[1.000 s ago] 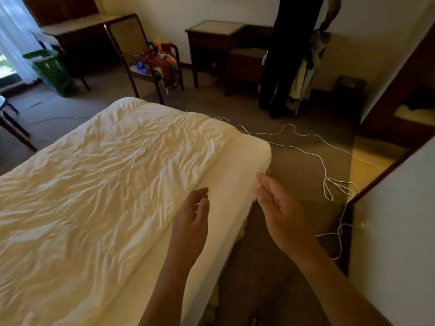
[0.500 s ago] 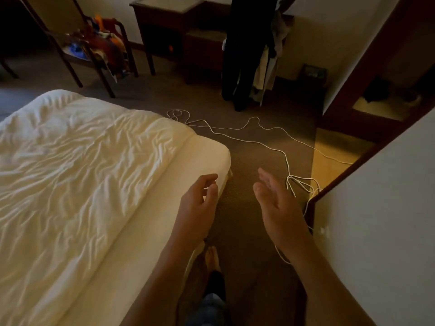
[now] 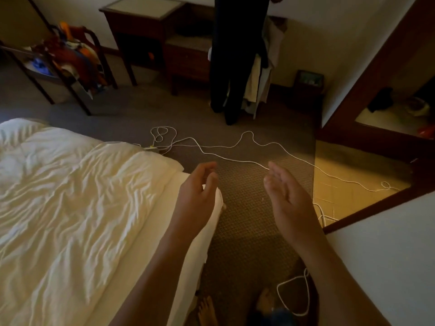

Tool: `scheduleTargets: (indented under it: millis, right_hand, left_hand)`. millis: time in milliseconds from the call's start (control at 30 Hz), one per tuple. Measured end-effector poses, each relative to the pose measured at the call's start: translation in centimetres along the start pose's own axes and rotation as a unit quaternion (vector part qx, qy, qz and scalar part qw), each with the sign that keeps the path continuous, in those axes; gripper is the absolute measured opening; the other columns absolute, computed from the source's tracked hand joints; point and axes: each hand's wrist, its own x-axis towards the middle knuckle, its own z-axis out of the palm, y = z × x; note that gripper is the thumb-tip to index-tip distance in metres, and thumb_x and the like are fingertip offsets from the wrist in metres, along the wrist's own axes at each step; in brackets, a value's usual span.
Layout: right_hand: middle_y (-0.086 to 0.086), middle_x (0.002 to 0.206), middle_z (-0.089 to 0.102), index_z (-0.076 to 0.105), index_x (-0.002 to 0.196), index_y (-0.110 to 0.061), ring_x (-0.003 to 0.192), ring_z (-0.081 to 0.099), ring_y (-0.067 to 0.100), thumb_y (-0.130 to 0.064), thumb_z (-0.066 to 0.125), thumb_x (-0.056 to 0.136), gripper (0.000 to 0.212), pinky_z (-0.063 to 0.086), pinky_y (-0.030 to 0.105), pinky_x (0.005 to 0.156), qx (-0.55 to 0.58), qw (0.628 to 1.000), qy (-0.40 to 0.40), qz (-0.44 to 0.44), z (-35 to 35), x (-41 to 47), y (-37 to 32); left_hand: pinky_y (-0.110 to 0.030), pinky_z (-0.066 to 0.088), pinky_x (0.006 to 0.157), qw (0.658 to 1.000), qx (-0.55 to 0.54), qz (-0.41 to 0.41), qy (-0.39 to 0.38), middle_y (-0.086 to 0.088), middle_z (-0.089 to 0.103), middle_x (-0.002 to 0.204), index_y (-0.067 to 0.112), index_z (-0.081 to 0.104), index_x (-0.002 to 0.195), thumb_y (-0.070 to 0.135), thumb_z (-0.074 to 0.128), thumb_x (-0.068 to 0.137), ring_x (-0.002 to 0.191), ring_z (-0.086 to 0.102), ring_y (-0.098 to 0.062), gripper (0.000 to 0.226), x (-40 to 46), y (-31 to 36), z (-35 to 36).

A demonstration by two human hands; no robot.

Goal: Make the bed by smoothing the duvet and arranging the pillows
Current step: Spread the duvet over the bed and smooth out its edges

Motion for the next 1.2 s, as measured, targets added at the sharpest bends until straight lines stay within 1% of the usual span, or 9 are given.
scheduleTargets:
  millis: [133,233,367,500,633,733,933,1067,1200]
  right_hand:
    - [-0.008,0.152,0.044,0.040,0.148,-0.031,0.137,0.043,0.008,-0.063,0.037,0.095,0.062,0.043,0.046,0.110,-0.009,1.000,-0.023,0.003,0.1,7.2,1.8]
    - [-0.009,0.152,0.044,0.040,0.147,-0.034,0.136,0.044,0.008,-0.062,0.037,0.091,0.063,0.043,0.047,0.110,-0.012,0.999,-0.047,0.001,0.0,13.5,3.3]
    - [-0.010,0.152,0.044,0.039,0.148,-0.036,0.137,0.041,0.005,-0.053,0.042,0.100,0.052,0.041,0.045,0.111,-0.029,0.992,-0.122,-0.031,-0.1,22.9,4.5]
    - [-0.011,0.152,0.043,0.039,0.148,-0.037,0.137,0.040,0.003,-0.049,0.044,0.099,0.051,0.038,0.041,0.113,-0.049,0.974,-0.213,-0.054,-0.7,32.0,3.5]
    - [-0.012,0.151,0.044,0.040,0.148,-0.035,0.137,0.040,0.003,-0.046,0.046,0.100,0.050,0.039,0.039,0.112,-0.063,0.956,-0.270,-0.094,0.9,39.6,1.8]
    - [-0.010,0.151,0.045,0.042,0.147,-0.034,0.137,0.040,0.002,-0.044,0.047,0.099,0.049,0.037,0.036,0.113,-0.046,0.942,-0.310,-0.122,4.4,44.7,-0.2]
    - [-0.010,0.150,0.045,0.041,0.147,-0.034,0.137,0.040,0.002,-0.042,0.047,0.100,0.048,0.038,0.035,0.113,-0.026,0.907,-0.377,-0.187,13.6,54.0,-5.0]
    - [-0.007,0.150,0.044,0.041,0.146,-0.032,0.136,0.040,0.003,-0.039,0.048,0.100,0.047,0.039,0.031,0.109,-0.026,0.891,-0.411,-0.191,19.3,60.3,-8.1]
    - [-0.005,0.149,0.047,0.042,0.146,-0.031,0.134,0.044,0.005,-0.039,0.048,0.100,0.048,0.041,0.029,0.106,-0.014,0.882,-0.424,-0.204,25.1,66.3,-11.8]
  left_hand:
    - [0.001,0.040,0.069,0.999,0.014,-0.029,0.002,0.018,0.059,0.099,0.024,0.056,0.128,0.022,0.045,0.104,0.080,0.053,0.026,0.027,6.5,-0.9,2.4]
    - [-0.005,0.042,0.063,0.999,0.009,-0.046,0.012,0.017,0.057,0.085,0.025,0.056,0.128,0.023,0.045,0.103,0.068,0.052,0.019,0.027,11.6,-1.4,4.5]
    - [-0.005,0.041,0.057,0.995,-0.013,-0.069,0.076,0.017,0.055,0.082,0.026,0.055,0.129,0.022,0.045,0.104,0.064,0.051,0.018,0.027,18.8,-1.1,6.8]
    - [-0.001,0.042,0.065,0.983,-0.021,-0.095,0.159,0.020,0.058,0.099,0.026,0.055,0.130,0.025,0.044,0.104,0.080,0.053,0.023,0.029,24.8,0.0,8.0]
    - [-0.001,0.042,0.073,0.965,-0.029,-0.125,0.229,0.012,0.059,0.122,0.026,0.054,0.134,0.027,0.045,0.103,0.099,0.053,0.014,0.032,29.3,0.0,8.1]
    - [0.002,0.039,0.073,0.948,-0.029,-0.137,0.284,0.012,0.058,0.121,0.023,0.055,0.134,0.024,0.045,0.103,0.096,0.051,0.018,0.032,32.9,-0.2,6.5]
    - [0.001,0.040,0.072,0.913,-0.023,-0.138,0.383,0.025,0.057,0.100,0.025,0.057,0.126,0.021,0.045,0.103,0.085,0.052,0.026,0.026,41.6,-2.3,0.4]
    - [-0.002,0.042,0.078,0.903,-0.019,-0.148,0.402,0.013,0.064,0.111,0.019,0.058,0.131,0.024,0.046,0.103,0.095,0.057,0.017,0.031,48.4,-3.4,-4.4]
    - [-0.005,0.044,0.070,0.894,0.009,-0.153,0.421,0.006,0.066,0.106,0.016,0.057,0.132,0.022,0.044,0.103,0.085,0.060,0.014,0.032,54.7,-3.1,-10.5]
